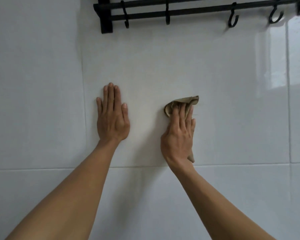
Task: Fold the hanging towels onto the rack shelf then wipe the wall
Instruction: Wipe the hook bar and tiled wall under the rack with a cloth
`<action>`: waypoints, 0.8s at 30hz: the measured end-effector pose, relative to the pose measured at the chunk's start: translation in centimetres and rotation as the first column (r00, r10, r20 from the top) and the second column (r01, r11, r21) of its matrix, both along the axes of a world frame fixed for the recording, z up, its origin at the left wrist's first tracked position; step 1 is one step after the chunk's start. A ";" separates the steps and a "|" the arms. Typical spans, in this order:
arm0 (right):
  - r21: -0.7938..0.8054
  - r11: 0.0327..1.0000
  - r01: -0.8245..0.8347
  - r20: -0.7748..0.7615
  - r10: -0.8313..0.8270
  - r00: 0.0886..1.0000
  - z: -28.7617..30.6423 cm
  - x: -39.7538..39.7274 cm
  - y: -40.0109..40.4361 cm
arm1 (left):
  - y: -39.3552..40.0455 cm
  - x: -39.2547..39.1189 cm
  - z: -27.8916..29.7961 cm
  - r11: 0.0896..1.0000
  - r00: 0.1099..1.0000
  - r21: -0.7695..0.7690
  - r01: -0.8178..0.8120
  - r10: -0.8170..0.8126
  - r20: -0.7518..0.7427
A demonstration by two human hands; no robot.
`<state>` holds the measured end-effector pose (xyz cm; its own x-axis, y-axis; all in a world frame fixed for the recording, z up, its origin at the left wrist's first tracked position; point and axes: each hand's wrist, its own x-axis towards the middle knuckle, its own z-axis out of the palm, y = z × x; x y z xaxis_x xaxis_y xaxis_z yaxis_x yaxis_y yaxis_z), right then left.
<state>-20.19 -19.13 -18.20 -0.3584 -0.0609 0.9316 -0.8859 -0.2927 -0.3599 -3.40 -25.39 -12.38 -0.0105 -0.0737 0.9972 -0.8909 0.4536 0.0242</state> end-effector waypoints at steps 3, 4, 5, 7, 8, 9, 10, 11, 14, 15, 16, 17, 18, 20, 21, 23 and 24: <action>0.036 0.999 -0.010 -0.078 0.012 0.997 -0.3 0.2 0.1 | -0.2 0.1 -0.3 1.000 1.000 0.006 0.009 -0.009 -0.005; 0.045 0.999 -0.014 -0.110 0.019 0.994 -0.4 0.5 0.2 | -0.2 0.0 -0.5 1.000 1.000 0.003 0.011 -0.011 -0.008; 0.050 0.999 -0.017 -0.149 0.025 0.989 -0.5 1.0 0.3 | -0.2 0.0 -0.4 1.000 1.000 0.000 0.012 -0.012 -0.010; 0.061 0.998 -0.011 -0.256 0.027 0.966 -1.2 2.5 0.3 | -0.2 0.0 -0.5 1.000 1.000 0.000 0.025 -0.025 -0.016; 0.069 0.998 -0.008 -0.307 0.029 0.951 -1.7 3.2 0.2 | -0.2 0.1 -0.5 0.999 0.999 -0.004 0.032 -0.032 -0.014; 0.077 0.997 -0.009 -0.350 0.035 0.936 -2.2 3.9 0.1 | -0.3 0.2 -0.5 0.999 0.999 -0.011 0.039 -0.039 -0.007; 0.079 0.997 -0.013 -0.376 0.042 0.926 -2.7 4.5 -0.1 | -0.3 0.3 -0.6 0.999 0.999 -0.019 0.046 -0.046 0.004; 0.079 0.997 -0.018 -0.387 0.048 0.921 -2.9 4.9 -0.2 | -0.5 0.4 -0.7 0.998 0.998 -0.025 0.055 -0.055 0.013; 0.089 0.995 -0.041 -0.370 0.071 0.926 -3.2 5.6 -0.2 | -0.6 0.8 -1.2 0.995 0.995 -0.026 0.098 -0.097 0.022; 0.099 0.994 -0.050 -0.378 0.084 0.922 -3.3 5.8 -0.2 | -0.5 0.9 -1.4 0.992 0.992 -0.023 0.123 -0.122 0.024; 0.113 0.992 -0.061 -0.394 0.101 0.914 -3.5 6.0 -0.1 | -0.5 1.1 -1.8 0.989 0.988 -0.015 0.150 -0.150 0.024; 0.132 0.988 -0.077 -0.411 0.125 0.903 -3.8 6.2 -0.1 | -0.4 1.2 -2.2 0.983 0.983 -0.005 0.182 -0.182 0.023; 0.153 0.983 -0.099 -0.420 0.155 0.894 -4.2 6.6 0.0 | -0.3 1.4 -2.8 0.976 0.976 0.008 0.216 -0.216 0.018; 0.199 0.966 -0.168 -0.389 0.235 0.891 -4.9 7.5 0.0 | 0.1 1.9 -4.0 0.958 0.959 0.034 0.285 -0.284 -0.014; 0.229 0.953 -0.199 -0.357 0.273 0.893 -5.1 8.0 0.2 | 0.4 2.1 -4.5 0.949 0.950 0.050 0.311 -0.310 -0.034; 0.322 0.923 -0.212 -0.299 0.312 0.902 -5.4 8.8 1.3 | 1.2 2.7 -5.5 0.939 0.943 0.090 0.332 -0.327 -0.067; 0.375 0.905 -0.201 -0.281 0.317 0.906 -5.5 9.0 1.8 | 1.6 3.1 -5.9 0.935 0.941 0.111 0.336 -0.328 -0.082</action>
<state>-11.23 -17.37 -23.69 0.0359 -0.4327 0.9008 -0.8780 -0.4441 -0.1784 -0.35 -23.81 -18.31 0.0057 -0.1975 0.9803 -0.6849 0.7136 0.1477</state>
